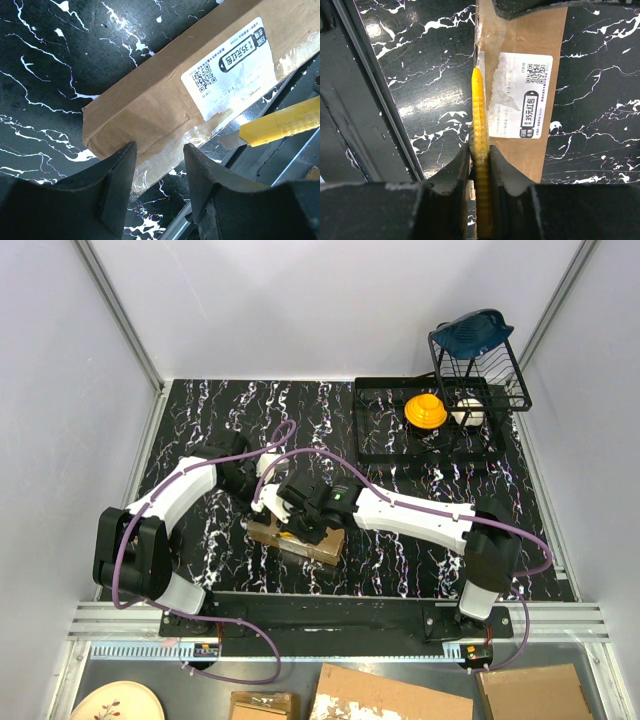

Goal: Unpack the express box
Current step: Cut the express box at the center of the board.

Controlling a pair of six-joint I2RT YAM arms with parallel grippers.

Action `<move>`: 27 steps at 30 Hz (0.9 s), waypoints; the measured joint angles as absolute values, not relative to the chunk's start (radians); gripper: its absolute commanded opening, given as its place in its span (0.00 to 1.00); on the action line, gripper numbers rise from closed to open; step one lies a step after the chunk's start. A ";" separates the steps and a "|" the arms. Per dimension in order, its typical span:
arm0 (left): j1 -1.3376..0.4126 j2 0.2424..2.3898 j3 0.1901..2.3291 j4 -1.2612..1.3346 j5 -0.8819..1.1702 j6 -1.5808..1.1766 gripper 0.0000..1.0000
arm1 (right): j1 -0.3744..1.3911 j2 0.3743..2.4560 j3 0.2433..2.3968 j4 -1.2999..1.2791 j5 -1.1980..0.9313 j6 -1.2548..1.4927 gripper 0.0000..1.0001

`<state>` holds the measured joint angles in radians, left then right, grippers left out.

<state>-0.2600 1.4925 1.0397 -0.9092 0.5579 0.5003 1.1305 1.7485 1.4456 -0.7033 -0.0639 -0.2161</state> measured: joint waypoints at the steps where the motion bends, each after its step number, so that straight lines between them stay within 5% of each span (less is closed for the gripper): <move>1: -0.260 1.493 1.040 -0.910 0.558 0.500 0.50 | 1.130 1.748 1.445 -0.703 -0.064 -0.216 0.00; 27: -0.260 1.493 1.040 -0.910 0.559 0.501 0.50 | 1.134 1.748 1.438 -0.705 -0.073 -0.215 0.00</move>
<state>-0.2596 1.4925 1.0397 -0.9100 0.5594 0.5011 1.1343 1.7485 1.4376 -0.7048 -0.0731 -0.2150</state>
